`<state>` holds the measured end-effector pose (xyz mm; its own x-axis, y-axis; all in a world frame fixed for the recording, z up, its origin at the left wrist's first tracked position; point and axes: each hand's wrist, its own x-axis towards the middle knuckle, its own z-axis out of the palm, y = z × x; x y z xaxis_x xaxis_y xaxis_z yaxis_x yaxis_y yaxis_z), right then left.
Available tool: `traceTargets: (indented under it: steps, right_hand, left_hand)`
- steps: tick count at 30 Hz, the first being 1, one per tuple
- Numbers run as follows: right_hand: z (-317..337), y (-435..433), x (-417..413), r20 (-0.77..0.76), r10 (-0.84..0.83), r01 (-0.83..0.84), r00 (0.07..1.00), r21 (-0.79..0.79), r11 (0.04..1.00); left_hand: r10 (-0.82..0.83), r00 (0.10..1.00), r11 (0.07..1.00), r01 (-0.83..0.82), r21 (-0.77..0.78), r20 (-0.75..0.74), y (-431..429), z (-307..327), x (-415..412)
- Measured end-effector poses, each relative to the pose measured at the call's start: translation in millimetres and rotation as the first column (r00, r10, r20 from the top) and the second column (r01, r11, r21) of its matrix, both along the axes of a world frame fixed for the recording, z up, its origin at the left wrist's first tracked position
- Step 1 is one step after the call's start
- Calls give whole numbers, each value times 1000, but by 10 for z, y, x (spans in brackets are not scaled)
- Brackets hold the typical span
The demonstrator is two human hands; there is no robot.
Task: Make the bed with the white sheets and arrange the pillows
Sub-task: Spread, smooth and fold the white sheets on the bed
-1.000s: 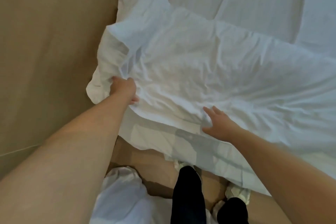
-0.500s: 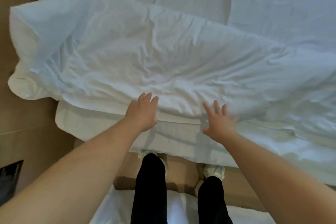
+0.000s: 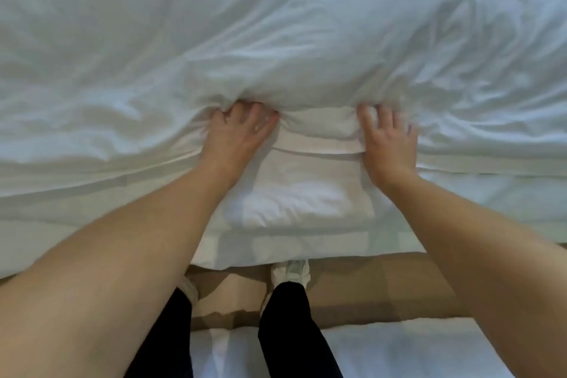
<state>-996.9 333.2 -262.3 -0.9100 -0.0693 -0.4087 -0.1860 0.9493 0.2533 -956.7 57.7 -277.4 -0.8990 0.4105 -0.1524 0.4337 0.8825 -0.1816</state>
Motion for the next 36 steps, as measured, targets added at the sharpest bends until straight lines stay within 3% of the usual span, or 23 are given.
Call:
traceTargets:
  steps: [3, 5, 7, 9, 12, 13, 14, 15, 16, 17, 18, 20, 23, 26, 28, 32, 36]
  right_hand:
    - [-1, 130, -251, -62, 16, -27, 998, -183, 983]
    - [170, 272, -293, 16, 31, -25, 999, -259, 966]
    - [460, 438, -235, 121, 100, -67, 988, -251, 966]
    - [718, 616, -55, 285, 200, -154, 937, -176, 972]
    - [811, 773, 282, 645, 196, -187, 738, -84, 979]
    - [770, 778, 364, 724, 158, -172, 672, -55, 984]
    - [698, 750, 419, 731, 144, -163, 667, -45, 986]
    - [603, 696, 446, 642, 165, -140, 749, -91, 986]
    - [520, 609, 468, 459, 174, -102, 871, -177, 979]
    - [428, 521, 484, 263, 127, -61, 956, -243, 968]
    - [336, 436, 490, 155, 48, -2, 987, -284, 959]
    - [138, 314, 550, 269, -51, 120, 962, -249, 961]
    - [-43, 192, 687, 516, -107, 195, 850, -120, 973]
    - [321, -57, 715, 559, -7, 88, 829, -118, 989]
    - [704, -360, 673, 543, 81, 0, 836, -147, 989]
    - [1416, -1387, 356, 463, 214, -89, 860, -277, 957]
    - [1748, -2639, -1, 386, 322, -202, 864, -321, 925]
  left_hand:
    - [113, 994, 993, -113, 45, 4, 49, 39, -199]
    - [170, 962, 965, -206, 160, 212, 61, 183, -217]
    - [184, 829, 932, -317, 173, 527, 84, 379, -149]
    - [136, 636, 940, -325, 104, 760, 167, 625, 7]
    - [101, 391, 985, -169, -36, 915, 308, 733, 295]
    - [120, 356, 988, -138, -74, 927, 328, 705, 362]
    - [135, 415, 986, -147, -80, 900, 346, 670, 388]
    - [144, 586, 977, -210, -22, 798, 369, 619, 366]
    - [163, 789, 956, -274, 102, 593, 403, 549, 320]
    - [217, 897, 933, -307, 190, 385, 432, 480, 268]
    - [286, 923, 910, -346, 228, 259, 451, 393, 215]
    - [372, 850, 901, -428, 77, 373, 453, 273, 177]
    - [427, 689, 898, -398, -186, 586, 265, 120, 365]
    - [488, 572, 866, -413, -283, 659, -138, 522, 475]
    - [526, 568, 848, -412, -335, 633, -548, 976, 472]
    - [563, 664, 824, -406, -396, 492, -1673, 1911, 347]
    - [630, 694, 763, -473, -440, 347, -2815, 2409, 134]
